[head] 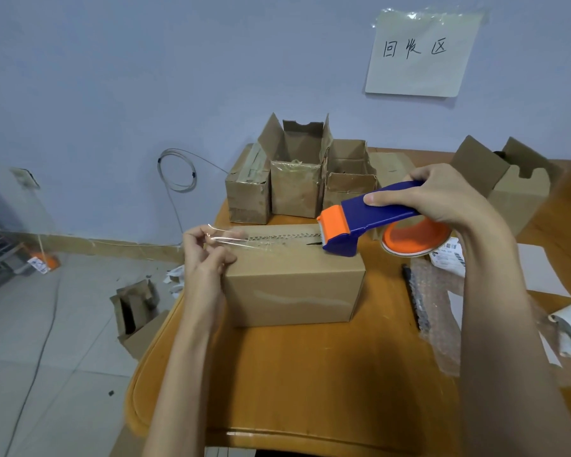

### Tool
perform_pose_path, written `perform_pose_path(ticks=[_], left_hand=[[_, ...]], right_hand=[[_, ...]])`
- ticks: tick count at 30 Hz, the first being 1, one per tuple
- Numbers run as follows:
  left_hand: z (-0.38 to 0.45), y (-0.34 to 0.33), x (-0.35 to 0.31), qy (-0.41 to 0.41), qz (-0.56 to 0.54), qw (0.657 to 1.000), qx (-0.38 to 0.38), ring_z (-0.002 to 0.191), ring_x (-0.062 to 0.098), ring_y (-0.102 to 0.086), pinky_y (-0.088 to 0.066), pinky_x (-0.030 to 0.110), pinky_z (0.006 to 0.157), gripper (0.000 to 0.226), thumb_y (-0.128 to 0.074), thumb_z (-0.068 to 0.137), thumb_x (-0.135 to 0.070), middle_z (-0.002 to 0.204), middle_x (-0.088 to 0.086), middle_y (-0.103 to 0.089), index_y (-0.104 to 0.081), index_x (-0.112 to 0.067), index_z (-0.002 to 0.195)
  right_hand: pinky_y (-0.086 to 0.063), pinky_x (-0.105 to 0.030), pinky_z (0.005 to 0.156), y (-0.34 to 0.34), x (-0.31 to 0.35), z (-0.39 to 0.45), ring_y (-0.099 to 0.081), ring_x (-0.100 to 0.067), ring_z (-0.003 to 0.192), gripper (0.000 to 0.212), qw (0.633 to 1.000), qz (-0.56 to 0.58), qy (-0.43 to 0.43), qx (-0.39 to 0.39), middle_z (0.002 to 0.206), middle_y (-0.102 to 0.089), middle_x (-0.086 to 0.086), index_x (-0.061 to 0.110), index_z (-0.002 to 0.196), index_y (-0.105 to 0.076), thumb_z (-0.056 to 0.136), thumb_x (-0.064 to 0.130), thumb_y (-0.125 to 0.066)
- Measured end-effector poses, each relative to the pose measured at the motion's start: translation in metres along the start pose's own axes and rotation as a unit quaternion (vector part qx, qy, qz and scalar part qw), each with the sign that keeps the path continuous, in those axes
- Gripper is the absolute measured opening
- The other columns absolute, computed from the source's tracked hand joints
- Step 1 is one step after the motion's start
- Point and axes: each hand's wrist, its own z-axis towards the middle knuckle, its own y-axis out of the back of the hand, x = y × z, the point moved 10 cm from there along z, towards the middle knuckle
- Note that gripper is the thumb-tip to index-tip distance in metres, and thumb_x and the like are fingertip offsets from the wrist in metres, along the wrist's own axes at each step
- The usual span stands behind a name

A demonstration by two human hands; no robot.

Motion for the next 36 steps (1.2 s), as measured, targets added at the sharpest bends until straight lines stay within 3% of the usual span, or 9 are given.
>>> perform_pose_path(ticks=[4, 9, 14, 18, 22, 25, 28, 33, 36], left_hand=[[-0.001, 0.003, 0.005, 0.036, -0.058, 0.997, -0.027, 0.099, 0.009, -0.062, -0.043, 0.014, 0.064, 0.04, -0.038, 0.075, 0.02, 0.074, -0.013, -0.069, -0.045, -0.017, 0.09], [0.002, 0.004, -0.005, 0.034, -0.035, 0.998, -0.033, 0.066, 0.008, -0.046, -0.039, 0.013, 0.055, 0.033, -0.049, 0.073, 0.015, 0.069, -0.009, -0.047, -0.052, -0.015, 0.088], [0.006, 0.007, -0.013, 0.065, -0.047, 0.995, -0.052, 0.055, 0.006, -0.051, -0.041, 0.016, 0.057, 0.013, -0.059, 0.083, 0.0, 0.056, -0.011, -0.054, -0.055, -0.012, 0.086], [0.009, 0.027, -0.004, 0.093, 0.059, 0.991, -0.082, 0.057, 0.009, -0.05, -0.042, 0.022, 0.063, 0.011, -0.057, 0.093, -0.009, 0.051, -0.011, -0.055, -0.061, -0.012, 0.084], [0.003, 0.032, 0.012, 0.127, 0.133, 0.979, -0.084, 0.057, 0.008, -0.052, -0.047, 0.017, 0.059, 0.015, -0.053, 0.095, -0.007, 0.063, 0.0, -0.057, -0.061, -0.011, 0.083], [0.002, 0.032, 0.015, 0.126, 0.173, 0.974, -0.073, 0.058, 0.004, -0.054, -0.048, 0.019, 0.062, 0.013, -0.056, 0.094, -0.009, 0.061, -0.004, -0.058, -0.063, -0.01, 0.083], [0.004, 0.033, 0.012, 0.096, 0.235, 0.965, -0.072, 0.072, 0.011, -0.054, -0.045, 0.023, 0.069, 0.01, -0.06, 0.094, -0.016, 0.072, 0.0, -0.058, -0.065, -0.01, 0.089], [0.011, 0.031, 0.002, 0.048, 0.366, 0.928, -0.049, 0.082, 0.021, -0.056, -0.043, 0.035, 0.076, 0.014, -0.058, 0.093, -0.031, 0.087, 0.005, -0.065, -0.058, -0.027, 0.08], [0.013, 0.033, -0.005, 0.036, 0.499, 0.865, -0.033, 0.084, 0.025, -0.057, -0.046, 0.043, 0.084, 0.015, -0.051, 0.094, -0.043, 0.083, -0.002, -0.066, -0.054, -0.03, 0.087]], right_hand=[[-0.045, -0.03, 0.066, -0.001, 0.004, 0.001, -0.062, -0.018, 0.076, 0.062, 1.0, 0.001, -0.008, 0.007, 0.083, -0.069, -0.011, 0.001, 0.09, -0.066, 0.063, 0.055, -0.08], [-0.042, -0.033, 0.069, -0.002, 0.008, 0.004, -0.057, -0.02, 0.075, 0.068, 1.0, -0.014, -0.022, 0.004, 0.091, -0.068, -0.019, -0.006, 0.095, -0.064, 0.062, 0.05, -0.083], [-0.041, -0.03, 0.065, -0.003, 0.005, 0.004, -0.055, -0.018, 0.073, 0.058, 0.999, -0.004, -0.035, 0.012, 0.091, -0.066, -0.022, -0.001, 0.092, -0.064, 0.065, 0.047, -0.083], [-0.038, -0.027, 0.061, -0.005, 0.004, 0.001, -0.052, -0.017, 0.07, 0.059, 0.999, 0.014, -0.038, 0.023, 0.092, -0.064, -0.023, -0.003, 0.096, -0.065, 0.067, 0.046, -0.081], [-0.039, -0.026, 0.061, -0.006, 0.005, 0.001, -0.054, -0.017, 0.072, 0.051, 0.999, 0.011, -0.035, 0.031, 0.101, -0.067, -0.024, 0.005, 0.093, -0.062, 0.069, 0.046, -0.08], [-0.038, -0.025, 0.061, -0.008, 0.004, 0.001, -0.053, -0.015, 0.069, 0.047, 0.999, 0.015, -0.031, 0.038, 0.086, -0.064, -0.019, 0.008, 0.087, -0.059, 0.07, 0.046, -0.08], [-0.039, -0.023, 0.06, -0.008, 0.0, -0.001, -0.053, -0.012, 0.066, 0.044, 0.999, 0.024, -0.033, 0.036, 0.074, -0.061, -0.005, 0.007, 0.086, -0.059, 0.073, 0.044, -0.078], [-0.039, -0.022, 0.059, -0.007, -0.002, -0.001, -0.054, -0.012, 0.067, 0.044, 0.999, 0.027, -0.031, 0.025, 0.071, -0.06, -0.003, 0.013, 0.068, -0.05, 0.072, 0.046, -0.078], [-0.039, -0.022, 0.058, -0.007, -0.001, -0.003, -0.055, -0.01, 0.069, 0.041, 0.999, 0.026, -0.024, 0.022, 0.074, -0.062, -0.001, 0.014, 0.069, -0.051, 0.074, 0.045, -0.077]])
